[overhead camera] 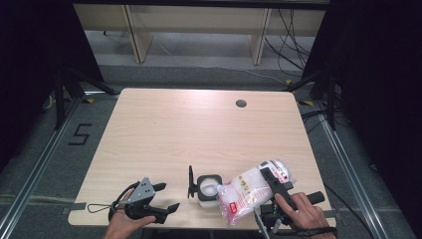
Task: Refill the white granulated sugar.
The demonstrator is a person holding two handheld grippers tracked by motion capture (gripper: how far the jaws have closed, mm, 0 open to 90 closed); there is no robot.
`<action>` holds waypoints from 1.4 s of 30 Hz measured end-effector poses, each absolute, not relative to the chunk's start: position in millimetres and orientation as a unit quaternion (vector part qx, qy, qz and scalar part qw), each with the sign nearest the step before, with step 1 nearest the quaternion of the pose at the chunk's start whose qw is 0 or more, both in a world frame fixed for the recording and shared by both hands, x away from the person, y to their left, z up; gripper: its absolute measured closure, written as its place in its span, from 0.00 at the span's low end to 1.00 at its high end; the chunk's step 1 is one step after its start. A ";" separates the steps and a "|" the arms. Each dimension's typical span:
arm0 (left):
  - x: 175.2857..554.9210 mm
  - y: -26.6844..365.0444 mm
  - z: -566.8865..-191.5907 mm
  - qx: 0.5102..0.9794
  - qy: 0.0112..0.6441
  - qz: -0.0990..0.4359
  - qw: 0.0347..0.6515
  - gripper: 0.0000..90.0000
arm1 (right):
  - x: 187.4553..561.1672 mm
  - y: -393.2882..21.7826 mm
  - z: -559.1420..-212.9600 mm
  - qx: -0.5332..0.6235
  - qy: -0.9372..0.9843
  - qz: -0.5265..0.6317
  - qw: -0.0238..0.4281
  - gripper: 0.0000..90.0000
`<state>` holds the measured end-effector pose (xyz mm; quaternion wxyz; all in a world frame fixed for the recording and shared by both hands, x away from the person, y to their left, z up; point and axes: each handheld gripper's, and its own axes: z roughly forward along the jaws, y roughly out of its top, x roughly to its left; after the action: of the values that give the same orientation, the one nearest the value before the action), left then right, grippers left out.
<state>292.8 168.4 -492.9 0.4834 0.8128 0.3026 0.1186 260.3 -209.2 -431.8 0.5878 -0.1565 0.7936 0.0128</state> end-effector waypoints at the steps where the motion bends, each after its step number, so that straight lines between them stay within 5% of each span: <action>1: 292.4 168.0 -493.2 0.811 0.308 0.116 0.484 0.20 | 261.5 -210.1 -433.5 -0.155 0.793 0.020 0.590 0.51; 25: 293.2 169.0 -491.6 0.813 0.300 0.122 0.483 0.20 | 266.7 -215.9 -451.2 -0.137 0.820 0.012 0.555 0.54; 32: 292.5 167.4 -491.9 0.812 0.303 0.120 0.485 0.20 | 266.6 -217.8 -444.8 -0.130 0.822 0.065 0.551 0.56; 42: 293.0 168.0 -491.7 0.812 0.301 0.122 0.485 0.20 | 279.3 -239.5 -447.6 -0.052 0.844 0.213 0.490 0.56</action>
<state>293.0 168.0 -491.7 0.4847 0.8122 0.3010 0.1215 279.3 -239.5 -447.6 0.4897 -0.0524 0.8437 0.2134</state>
